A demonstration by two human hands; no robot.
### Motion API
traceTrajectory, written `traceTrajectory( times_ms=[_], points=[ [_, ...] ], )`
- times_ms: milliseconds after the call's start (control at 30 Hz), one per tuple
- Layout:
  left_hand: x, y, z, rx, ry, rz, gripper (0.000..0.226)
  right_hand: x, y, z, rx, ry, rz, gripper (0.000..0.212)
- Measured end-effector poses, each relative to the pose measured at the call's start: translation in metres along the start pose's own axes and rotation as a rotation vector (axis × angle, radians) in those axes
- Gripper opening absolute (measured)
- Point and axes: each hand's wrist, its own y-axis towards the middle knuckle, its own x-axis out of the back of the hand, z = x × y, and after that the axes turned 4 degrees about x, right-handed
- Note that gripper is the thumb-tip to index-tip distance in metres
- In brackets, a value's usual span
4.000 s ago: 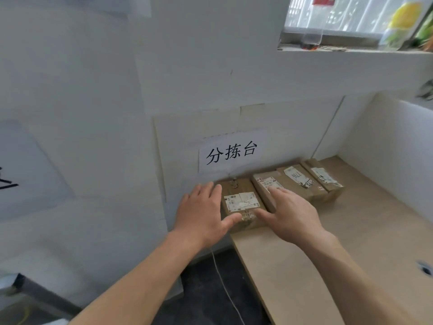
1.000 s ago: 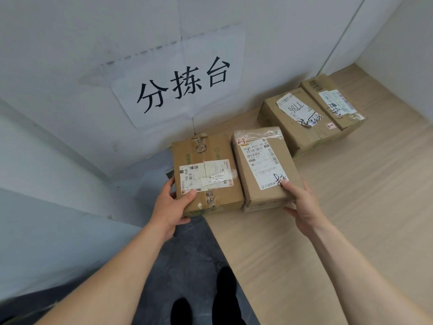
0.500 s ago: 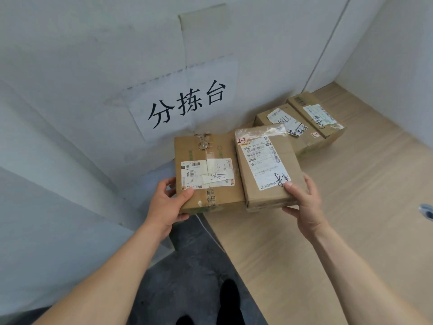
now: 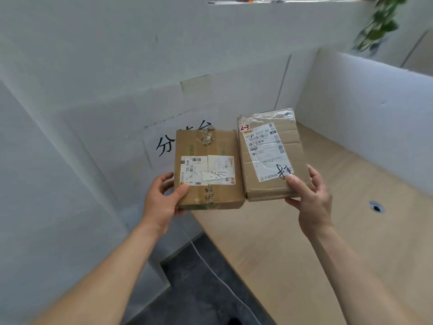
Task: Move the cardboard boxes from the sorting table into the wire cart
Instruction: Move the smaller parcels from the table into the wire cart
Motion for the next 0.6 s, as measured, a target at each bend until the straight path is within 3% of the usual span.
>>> traceTrajectory(
  times_ms=[267,433,600],
  points=[
    [0.0,-0.045,-0.032,-0.119,-0.028,-0.07,0.035,0.0,-0.009,0.039,0.093,0.05,0.088,0.058],
    [-0.007,-0.076,-0.04,-0.193,-0.069,-0.141,0.036,0.004,-0.003,0.051,0.112,0.113,0.17,0.04],
    [-0.021,-0.111,-0.036,-0.23,-0.09,-0.235,0.043,0.014,0.006,0.054,0.112,0.129,0.235,0.049]
  ],
)
